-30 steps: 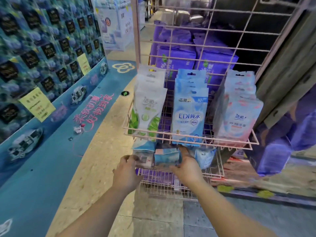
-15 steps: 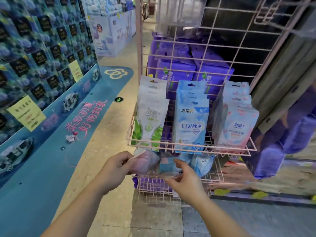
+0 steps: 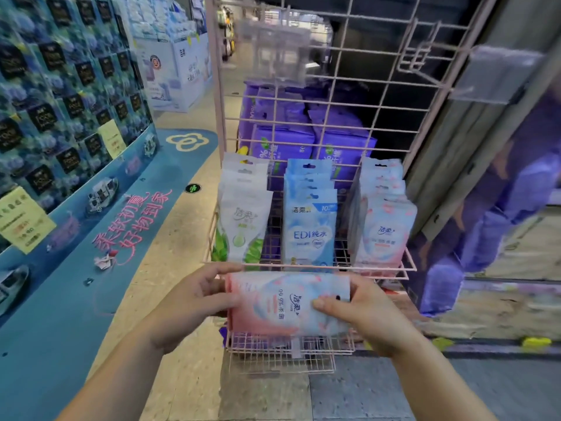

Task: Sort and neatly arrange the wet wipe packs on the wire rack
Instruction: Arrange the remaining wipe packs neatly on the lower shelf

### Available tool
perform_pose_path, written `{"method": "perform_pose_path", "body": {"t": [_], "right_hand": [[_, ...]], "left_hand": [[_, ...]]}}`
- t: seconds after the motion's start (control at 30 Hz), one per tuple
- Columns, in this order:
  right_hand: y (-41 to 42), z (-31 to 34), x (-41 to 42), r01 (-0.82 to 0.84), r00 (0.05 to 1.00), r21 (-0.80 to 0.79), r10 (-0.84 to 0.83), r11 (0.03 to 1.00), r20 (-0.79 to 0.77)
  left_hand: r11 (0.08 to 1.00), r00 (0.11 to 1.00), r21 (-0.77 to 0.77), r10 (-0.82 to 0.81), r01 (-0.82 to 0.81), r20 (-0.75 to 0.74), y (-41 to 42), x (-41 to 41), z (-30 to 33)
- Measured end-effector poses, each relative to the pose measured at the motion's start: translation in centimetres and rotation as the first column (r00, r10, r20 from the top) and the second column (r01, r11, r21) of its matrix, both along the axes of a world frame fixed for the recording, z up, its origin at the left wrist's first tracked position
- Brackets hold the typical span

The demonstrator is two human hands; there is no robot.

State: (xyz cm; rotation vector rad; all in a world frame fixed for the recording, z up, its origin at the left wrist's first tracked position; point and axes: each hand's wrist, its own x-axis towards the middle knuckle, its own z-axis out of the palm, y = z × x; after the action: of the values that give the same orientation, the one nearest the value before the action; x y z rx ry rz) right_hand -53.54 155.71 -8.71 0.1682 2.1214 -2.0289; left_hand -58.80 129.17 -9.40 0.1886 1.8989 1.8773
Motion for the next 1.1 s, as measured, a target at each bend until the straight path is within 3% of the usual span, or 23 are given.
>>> {"method": "perform_pose_path", "body": {"t": [0.1,0.17,0.23,0.27,0.3,0.37,0.4,0.47,0.53,0.63,0.7,0.9,1.1], "right_hand": [[2.3,2.3,-0.6,0.047,0.995,0.116,-0.036,0.992,-0.096],[3.4,3.6,-1.0,0.139,0.978,0.184,-0.106,0.973,-0.182],[4.3,4.4,-1.2,0.278,0.935,0.144,-0.233,0.95,-0.266],[4.7,4.7,-1.3,0.352,0.902,0.044,-0.326,0.935,-0.283],[5.1,5.0,-1.3,0.406,0.866,-0.091,-0.415,0.909,-0.28],[6.3,5.2,-1.0,0.454,0.814,-0.281,-0.522,0.845,-0.255],[6.9,5.0,-0.8,0.467,0.808,-0.279,-0.533,0.839,-0.251],[7.9,4.5,-0.5,0.451,0.849,-0.082,-0.455,0.889,-0.267],[8.8,4.2,-0.7,0.445,0.868,0.148,-0.385,0.883,-0.314],[10.3,4.1,-1.6,0.565,0.809,0.303,-0.441,0.768,-0.389],[11.3,3.6,-1.8,0.572,0.816,0.387,-0.454,0.723,-0.358],[11.5,2.0,-2.0,0.347,0.936,0.514,-0.258,0.784,-0.239],[11.4,0.9,-3.1,0.402,0.889,0.428,-0.233,0.81,-0.393]], "left_hand": [[0.959,0.972,-0.263,-0.154,0.103,-0.18,2.4,-0.9,2.3],[0.855,0.899,-0.454,-0.379,0.25,-0.219,4.7,-1.4,3.4],[0.697,0.789,-0.657,-0.561,0.287,-0.25,7.6,-1.7,4.2],[0.665,0.758,-0.7,-0.59,0.26,-0.279,9.1,-1.7,4.4],[0.688,0.754,-0.683,-0.578,0.245,-0.312,10.6,-1.6,4.6],[0.834,0.825,-0.499,-0.442,0.234,-0.352,13.7,-1.3,4.6],[0.901,0.876,-0.391,-0.335,0.189,-0.348,15.1,-1.1,4.7],[0.962,0.919,-0.273,-0.108,0.0,-0.38,17.9,-1.3,4.8],[0.939,0.873,-0.303,-0.007,-0.162,-0.488,20.1,-1.7,5.0],[0.812,0.818,-0.529,-0.117,-0.248,-0.563,22.4,-1.8,4.2],[0.752,0.803,-0.593,-0.148,-0.288,-0.578,23.1,-1.4,3.4],[0.737,0.873,-0.648,-0.173,-0.192,-0.456,24.0,-1.7,3.2],[0.752,0.834,-0.615,-0.168,-0.237,-0.526,24.2,-2.4,2.8]]}}
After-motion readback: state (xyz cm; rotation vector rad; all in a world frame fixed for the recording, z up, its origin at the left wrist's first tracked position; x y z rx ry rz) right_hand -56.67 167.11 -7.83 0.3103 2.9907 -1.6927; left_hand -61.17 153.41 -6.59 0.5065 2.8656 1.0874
